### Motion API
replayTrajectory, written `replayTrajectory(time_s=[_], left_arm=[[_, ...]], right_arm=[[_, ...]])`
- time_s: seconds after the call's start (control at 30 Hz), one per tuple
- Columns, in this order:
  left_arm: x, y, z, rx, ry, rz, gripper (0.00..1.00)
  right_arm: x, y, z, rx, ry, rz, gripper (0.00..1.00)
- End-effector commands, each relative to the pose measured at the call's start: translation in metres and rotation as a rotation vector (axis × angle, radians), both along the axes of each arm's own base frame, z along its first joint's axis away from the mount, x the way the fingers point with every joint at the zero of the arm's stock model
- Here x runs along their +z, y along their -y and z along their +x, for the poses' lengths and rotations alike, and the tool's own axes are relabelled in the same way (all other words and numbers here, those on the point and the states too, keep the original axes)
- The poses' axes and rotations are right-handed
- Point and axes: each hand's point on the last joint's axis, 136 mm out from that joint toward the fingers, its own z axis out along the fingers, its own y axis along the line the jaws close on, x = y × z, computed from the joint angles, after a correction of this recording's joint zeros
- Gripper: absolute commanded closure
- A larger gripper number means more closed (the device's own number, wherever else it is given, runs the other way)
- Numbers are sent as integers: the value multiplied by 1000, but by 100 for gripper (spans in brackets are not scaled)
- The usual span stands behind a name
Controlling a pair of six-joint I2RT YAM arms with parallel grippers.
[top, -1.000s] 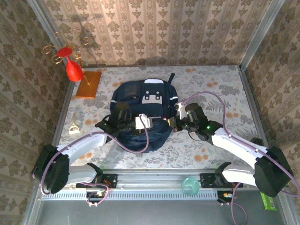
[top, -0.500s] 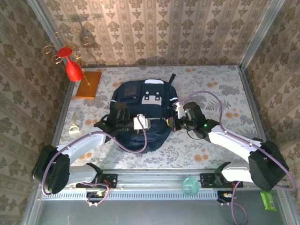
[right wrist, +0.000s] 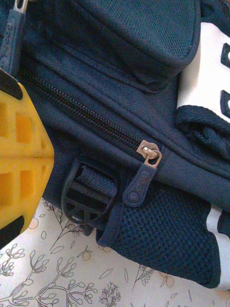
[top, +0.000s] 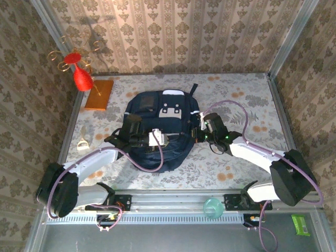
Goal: Pack the student bag
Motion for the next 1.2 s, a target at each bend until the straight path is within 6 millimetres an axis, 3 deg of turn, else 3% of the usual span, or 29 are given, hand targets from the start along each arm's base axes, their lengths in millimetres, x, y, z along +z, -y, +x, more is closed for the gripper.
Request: replayTrajectory(time_s=[0.0, 0.07, 0.27, 0.43, 0.63, 0.8, 0.93, 1.1, 1.17], left_arm=[[8, 5, -15, -86, -6, -46, 100], [7, 4, -15, -83, -1, -42, 100], [6, 3, -13, -76, 3, -44, 100], [6, 6, -12, -80, -12, -55, 99], [4, 9, -14, -89, -14, -53, 99], [2, 11, -14, -91, -19, -46, 99], [2, 10, -15, -88, -14, -39, 99], [2, 10, -16, -86, -8, -36, 98], [2, 10, -17, -86, -7, -35, 98]], right_arm=[[11, 2, 4, 12, 41, -25, 100], [12, 6, -2, 52, 40, -55, 100], [23, 0, -27, 229, 7, 35, 75], [29, -12, -26, 257, 4, 128, 63], [23, 8, -4, 90, -11, 88, 54], [29, 34, 22, -139, -64, 195, 41], [38, 39, 33, -192, -77, 234, 30], [44, 55, 46, -289, -81, 223, 23], [45, 53, 55, -317, -78, 282, 20]])
